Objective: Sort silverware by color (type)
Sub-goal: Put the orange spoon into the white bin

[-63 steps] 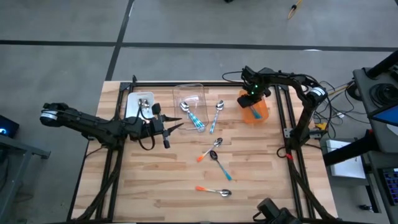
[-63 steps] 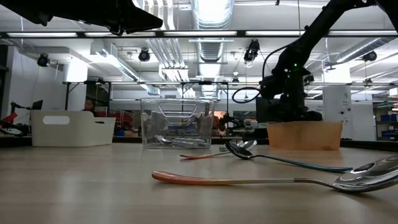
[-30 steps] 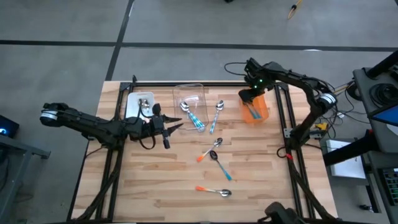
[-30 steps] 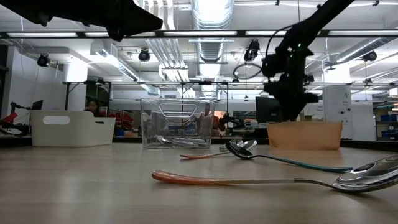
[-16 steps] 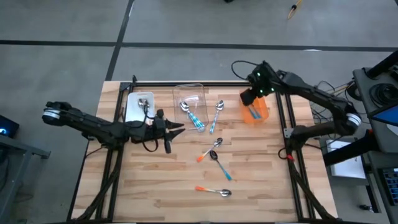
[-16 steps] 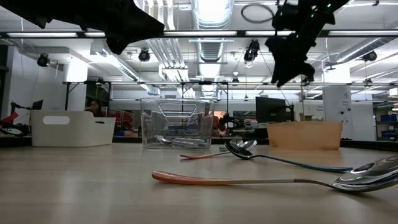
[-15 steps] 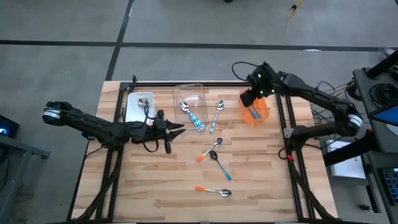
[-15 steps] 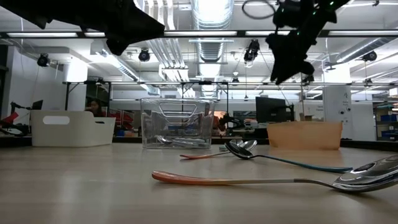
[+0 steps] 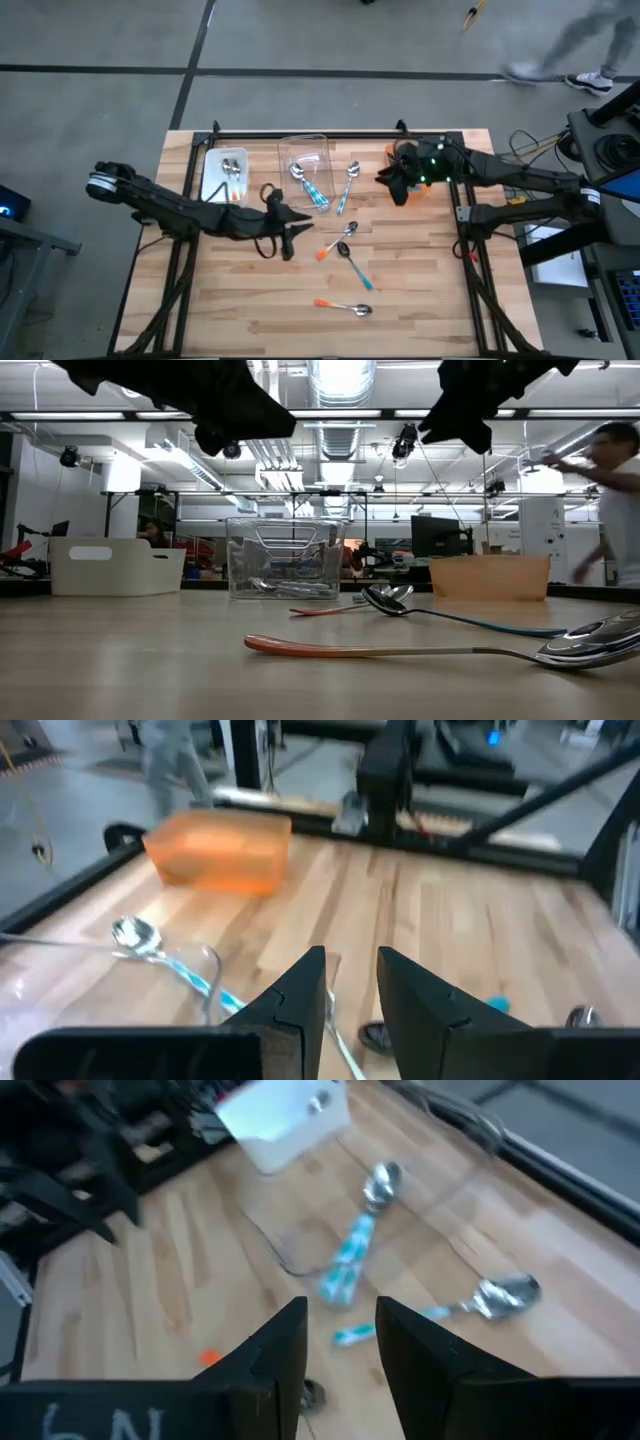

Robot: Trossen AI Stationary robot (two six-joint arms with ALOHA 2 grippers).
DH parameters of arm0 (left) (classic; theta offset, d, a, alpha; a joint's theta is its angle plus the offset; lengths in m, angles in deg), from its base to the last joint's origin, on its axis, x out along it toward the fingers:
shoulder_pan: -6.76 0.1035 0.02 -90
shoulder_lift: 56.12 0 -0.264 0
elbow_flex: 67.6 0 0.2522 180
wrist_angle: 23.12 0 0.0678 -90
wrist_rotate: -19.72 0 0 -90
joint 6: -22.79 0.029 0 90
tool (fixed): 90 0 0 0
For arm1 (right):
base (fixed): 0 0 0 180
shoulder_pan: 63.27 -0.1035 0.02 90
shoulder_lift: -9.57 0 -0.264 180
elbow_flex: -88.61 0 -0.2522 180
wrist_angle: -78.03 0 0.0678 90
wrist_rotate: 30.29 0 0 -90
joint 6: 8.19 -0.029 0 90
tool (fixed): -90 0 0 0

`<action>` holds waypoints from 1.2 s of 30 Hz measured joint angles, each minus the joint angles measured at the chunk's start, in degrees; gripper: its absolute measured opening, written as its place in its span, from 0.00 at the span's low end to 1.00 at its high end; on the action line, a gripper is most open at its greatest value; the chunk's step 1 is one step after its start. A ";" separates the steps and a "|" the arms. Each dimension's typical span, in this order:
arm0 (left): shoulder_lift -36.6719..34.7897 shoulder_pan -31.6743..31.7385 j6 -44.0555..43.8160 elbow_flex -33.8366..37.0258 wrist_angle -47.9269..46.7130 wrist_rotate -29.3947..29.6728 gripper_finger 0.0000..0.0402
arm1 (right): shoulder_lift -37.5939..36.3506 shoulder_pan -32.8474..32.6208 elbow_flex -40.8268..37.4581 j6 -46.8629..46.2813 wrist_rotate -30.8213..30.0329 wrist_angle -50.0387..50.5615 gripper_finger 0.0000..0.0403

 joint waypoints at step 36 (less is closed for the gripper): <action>29.36 -7.66 -6.54 -19.73 -14.93 8.68 0.19 | 11.51 -34.48 -7.71 -10.82 -21.13 -15.00 0.24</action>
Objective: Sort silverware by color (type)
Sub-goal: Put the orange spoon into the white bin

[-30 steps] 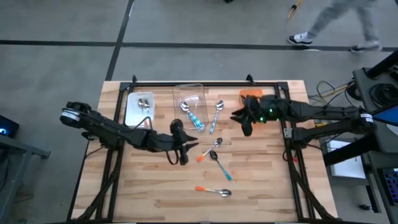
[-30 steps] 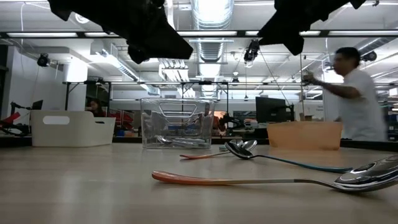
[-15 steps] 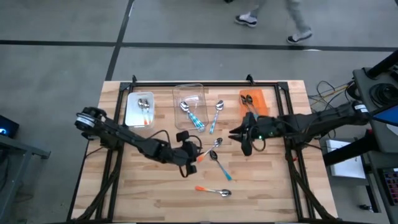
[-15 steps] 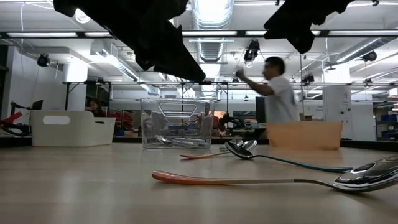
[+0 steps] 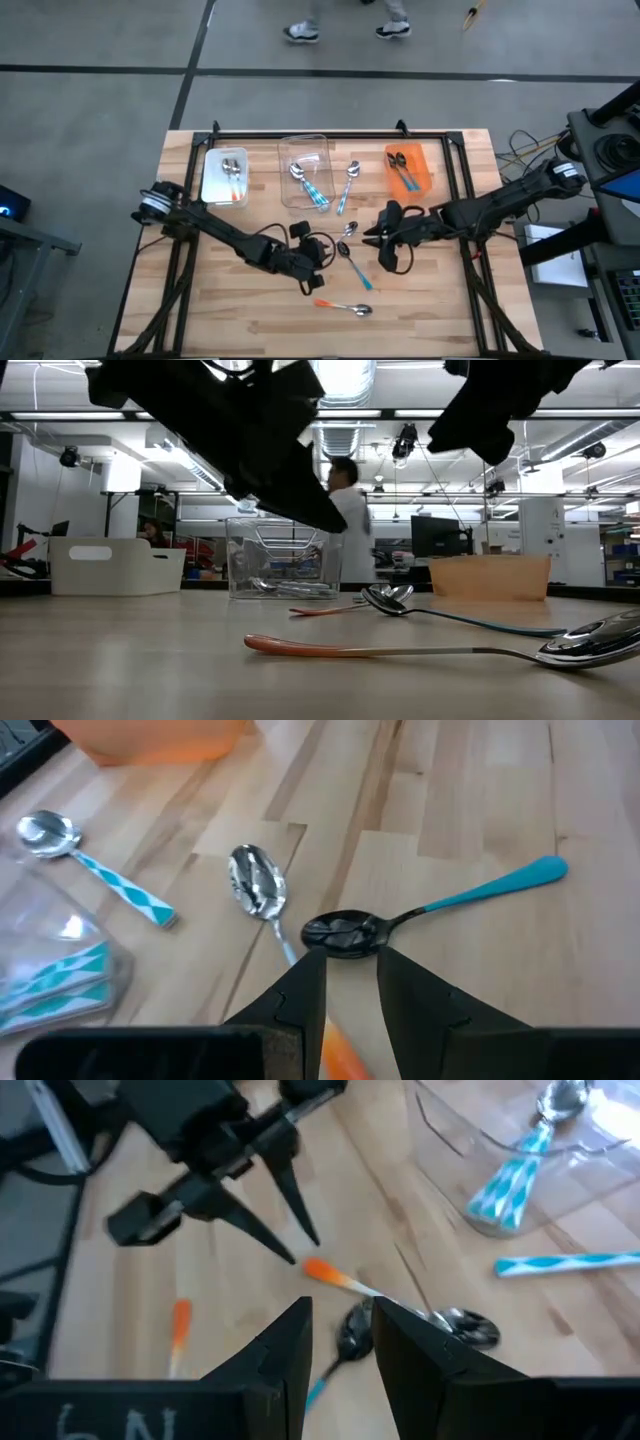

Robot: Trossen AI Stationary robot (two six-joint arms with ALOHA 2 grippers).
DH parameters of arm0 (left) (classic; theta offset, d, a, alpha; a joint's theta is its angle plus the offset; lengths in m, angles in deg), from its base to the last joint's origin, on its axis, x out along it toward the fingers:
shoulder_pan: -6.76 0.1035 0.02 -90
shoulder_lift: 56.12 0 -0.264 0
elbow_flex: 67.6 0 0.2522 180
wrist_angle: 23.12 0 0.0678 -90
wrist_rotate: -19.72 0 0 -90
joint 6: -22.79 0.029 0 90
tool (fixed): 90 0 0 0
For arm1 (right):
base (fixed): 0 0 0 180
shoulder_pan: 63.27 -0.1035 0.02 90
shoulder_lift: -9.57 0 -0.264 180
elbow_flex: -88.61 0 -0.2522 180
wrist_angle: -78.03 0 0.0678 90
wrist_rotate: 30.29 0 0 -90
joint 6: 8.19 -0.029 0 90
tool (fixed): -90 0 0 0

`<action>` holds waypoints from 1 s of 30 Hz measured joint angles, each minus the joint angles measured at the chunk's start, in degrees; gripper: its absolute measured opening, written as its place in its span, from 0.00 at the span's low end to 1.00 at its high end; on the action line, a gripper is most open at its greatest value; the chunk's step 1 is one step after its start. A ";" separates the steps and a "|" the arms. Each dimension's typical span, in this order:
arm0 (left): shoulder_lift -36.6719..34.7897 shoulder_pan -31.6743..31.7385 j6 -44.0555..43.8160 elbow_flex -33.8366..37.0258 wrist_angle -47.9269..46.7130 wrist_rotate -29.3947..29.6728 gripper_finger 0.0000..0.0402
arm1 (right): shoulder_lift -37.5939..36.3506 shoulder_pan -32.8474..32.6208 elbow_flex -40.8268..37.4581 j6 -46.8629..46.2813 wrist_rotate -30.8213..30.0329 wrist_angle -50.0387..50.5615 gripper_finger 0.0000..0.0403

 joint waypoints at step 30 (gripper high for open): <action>9.92 1.90 -3.57 -0.59 6.64 3.06 0.38 | 4.27 0.07 0.02 1.80 -0.05 0.06 0.21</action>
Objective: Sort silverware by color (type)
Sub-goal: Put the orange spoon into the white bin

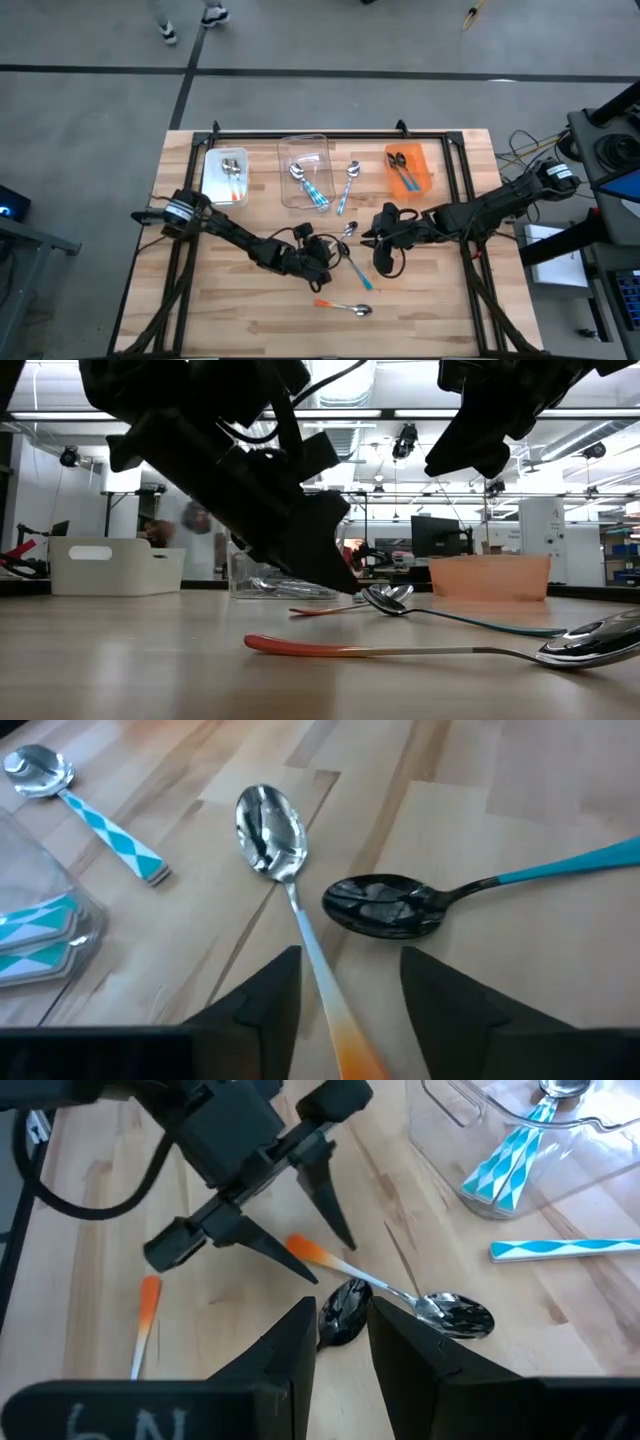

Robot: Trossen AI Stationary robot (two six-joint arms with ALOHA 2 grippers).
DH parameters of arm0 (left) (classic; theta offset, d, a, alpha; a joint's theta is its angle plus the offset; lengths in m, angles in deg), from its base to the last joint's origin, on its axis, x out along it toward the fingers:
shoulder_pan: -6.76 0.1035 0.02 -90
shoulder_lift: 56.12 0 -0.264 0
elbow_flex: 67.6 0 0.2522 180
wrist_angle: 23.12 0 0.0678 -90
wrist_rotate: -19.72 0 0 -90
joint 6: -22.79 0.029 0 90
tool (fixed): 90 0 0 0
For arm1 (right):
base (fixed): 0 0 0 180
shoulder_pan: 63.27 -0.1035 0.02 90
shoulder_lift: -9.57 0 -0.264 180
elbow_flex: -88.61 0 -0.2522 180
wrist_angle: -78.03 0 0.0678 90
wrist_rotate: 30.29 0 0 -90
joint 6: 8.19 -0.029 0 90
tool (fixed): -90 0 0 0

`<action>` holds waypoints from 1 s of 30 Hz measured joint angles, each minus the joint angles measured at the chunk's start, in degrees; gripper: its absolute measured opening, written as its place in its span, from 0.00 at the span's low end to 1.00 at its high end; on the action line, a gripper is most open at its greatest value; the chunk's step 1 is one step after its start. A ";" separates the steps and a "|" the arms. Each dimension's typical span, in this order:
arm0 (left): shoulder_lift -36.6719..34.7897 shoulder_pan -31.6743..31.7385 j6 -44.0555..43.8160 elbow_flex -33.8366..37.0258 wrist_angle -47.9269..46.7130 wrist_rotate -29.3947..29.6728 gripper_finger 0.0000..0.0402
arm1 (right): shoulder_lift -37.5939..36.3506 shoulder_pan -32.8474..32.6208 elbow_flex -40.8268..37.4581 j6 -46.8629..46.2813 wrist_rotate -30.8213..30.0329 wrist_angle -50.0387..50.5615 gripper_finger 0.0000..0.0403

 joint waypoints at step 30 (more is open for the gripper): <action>3.96 2.70 -0.15 -0.01 3.51 0.57 0.50 | 0.00 0.02 0.02 2.32 -2.58 -0.11 0.21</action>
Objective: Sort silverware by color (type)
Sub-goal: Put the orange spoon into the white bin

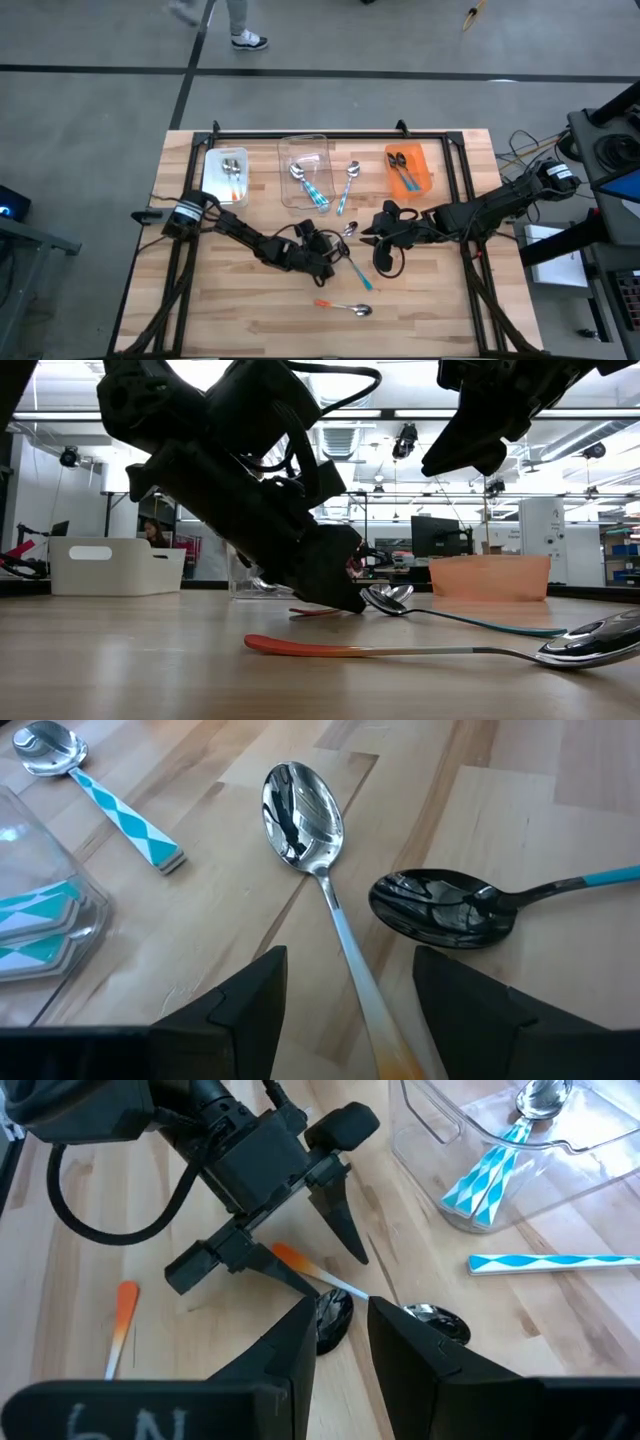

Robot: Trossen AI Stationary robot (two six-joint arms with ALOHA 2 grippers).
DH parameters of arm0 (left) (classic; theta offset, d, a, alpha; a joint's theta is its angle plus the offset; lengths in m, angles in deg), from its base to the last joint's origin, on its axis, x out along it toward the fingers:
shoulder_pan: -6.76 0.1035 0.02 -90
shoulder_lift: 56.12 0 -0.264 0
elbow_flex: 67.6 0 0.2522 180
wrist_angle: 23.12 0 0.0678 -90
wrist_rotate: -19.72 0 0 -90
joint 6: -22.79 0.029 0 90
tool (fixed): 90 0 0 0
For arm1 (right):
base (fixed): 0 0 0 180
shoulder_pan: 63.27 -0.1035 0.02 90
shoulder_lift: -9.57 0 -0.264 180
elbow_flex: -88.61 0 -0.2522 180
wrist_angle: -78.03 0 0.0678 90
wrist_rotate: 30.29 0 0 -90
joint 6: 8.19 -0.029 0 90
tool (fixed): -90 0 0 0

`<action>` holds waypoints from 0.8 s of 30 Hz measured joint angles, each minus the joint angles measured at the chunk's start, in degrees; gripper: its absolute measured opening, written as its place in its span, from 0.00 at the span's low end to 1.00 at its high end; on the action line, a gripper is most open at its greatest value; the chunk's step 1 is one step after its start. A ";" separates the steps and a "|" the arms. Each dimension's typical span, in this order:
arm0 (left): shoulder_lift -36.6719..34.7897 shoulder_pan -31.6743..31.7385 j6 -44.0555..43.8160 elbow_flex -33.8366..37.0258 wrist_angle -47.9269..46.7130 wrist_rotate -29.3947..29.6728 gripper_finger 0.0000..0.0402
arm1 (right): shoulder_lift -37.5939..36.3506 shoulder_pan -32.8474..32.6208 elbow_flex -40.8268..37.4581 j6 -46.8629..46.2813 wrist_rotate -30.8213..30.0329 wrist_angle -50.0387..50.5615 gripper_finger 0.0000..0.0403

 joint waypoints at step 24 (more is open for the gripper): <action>2.86 0.31 -0.62 -0.03 5.83 -1.19 0.33 | 0.00 0.00 0.00 -0.09 -0.02 -0.41 0.21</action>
